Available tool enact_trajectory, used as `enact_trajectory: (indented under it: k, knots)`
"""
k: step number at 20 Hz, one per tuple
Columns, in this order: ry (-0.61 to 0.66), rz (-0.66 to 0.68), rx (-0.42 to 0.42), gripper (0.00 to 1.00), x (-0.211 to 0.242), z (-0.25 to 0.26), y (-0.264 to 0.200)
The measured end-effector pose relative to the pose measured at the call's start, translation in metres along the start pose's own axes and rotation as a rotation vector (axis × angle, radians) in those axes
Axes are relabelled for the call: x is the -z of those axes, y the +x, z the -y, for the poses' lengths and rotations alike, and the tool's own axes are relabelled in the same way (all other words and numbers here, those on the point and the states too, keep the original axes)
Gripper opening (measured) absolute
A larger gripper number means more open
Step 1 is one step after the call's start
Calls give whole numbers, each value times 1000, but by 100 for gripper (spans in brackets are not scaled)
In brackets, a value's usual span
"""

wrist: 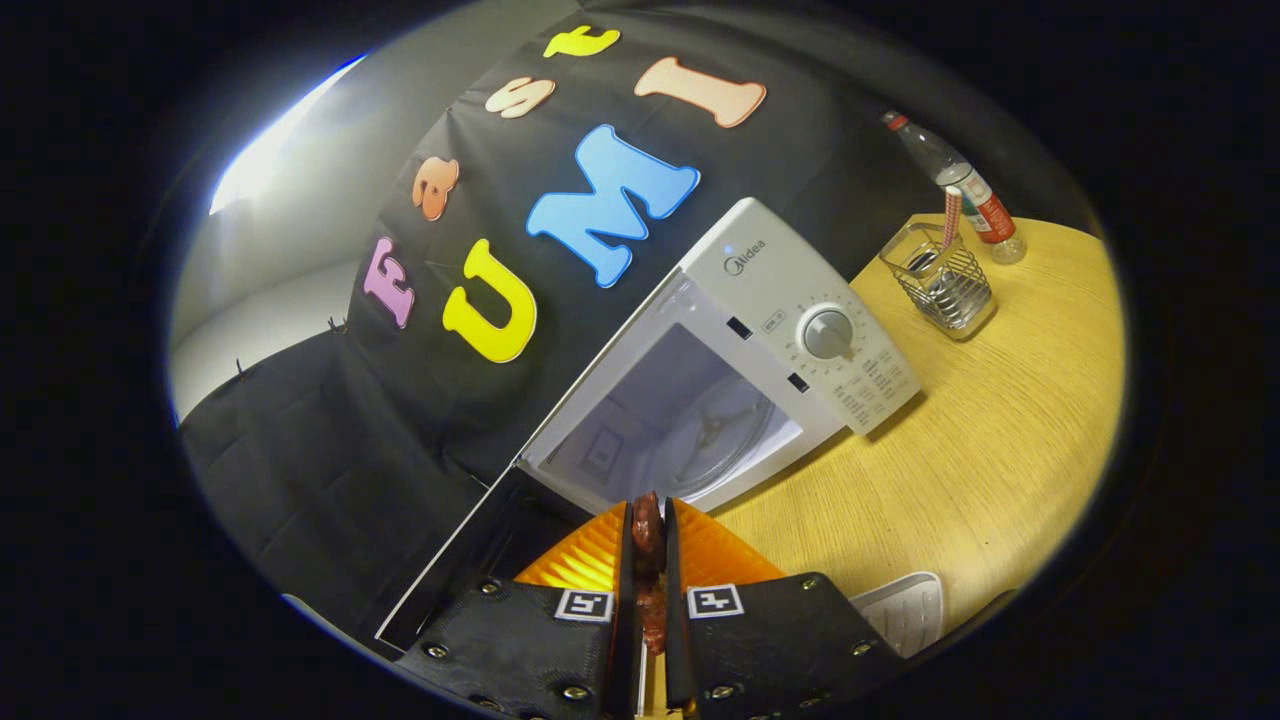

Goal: Open the microwave, put the food inside, and close the microwave door.

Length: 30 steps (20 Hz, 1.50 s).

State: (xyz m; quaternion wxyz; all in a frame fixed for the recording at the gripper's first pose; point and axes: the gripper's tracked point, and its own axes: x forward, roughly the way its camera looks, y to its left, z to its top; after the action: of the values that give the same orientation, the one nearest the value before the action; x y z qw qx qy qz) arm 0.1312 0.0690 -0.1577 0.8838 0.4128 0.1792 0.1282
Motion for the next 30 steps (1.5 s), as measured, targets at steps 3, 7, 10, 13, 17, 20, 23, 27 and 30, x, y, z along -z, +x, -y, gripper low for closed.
enact_trajectory:
  k: [3,7,10,13,17,20,23,27,30]
  knots:
    - [-21,37,19,12,-3,-6,20]
    - [-17,58,55,12,-4,-11,60]
    - [-85,72,91,12,1,-12,86]
    - [-132,114,121,12,-4,-15,105]
    - [-198,140,153,12,-9,-22,140]
    - [-219,160,173,12,-12,-22,168]
    - [-212,174,190,12,-14,-18,190]
    - [-189,182,203,12,-17,-4,209]
    - [-193,192,217,12,-22,9,217]
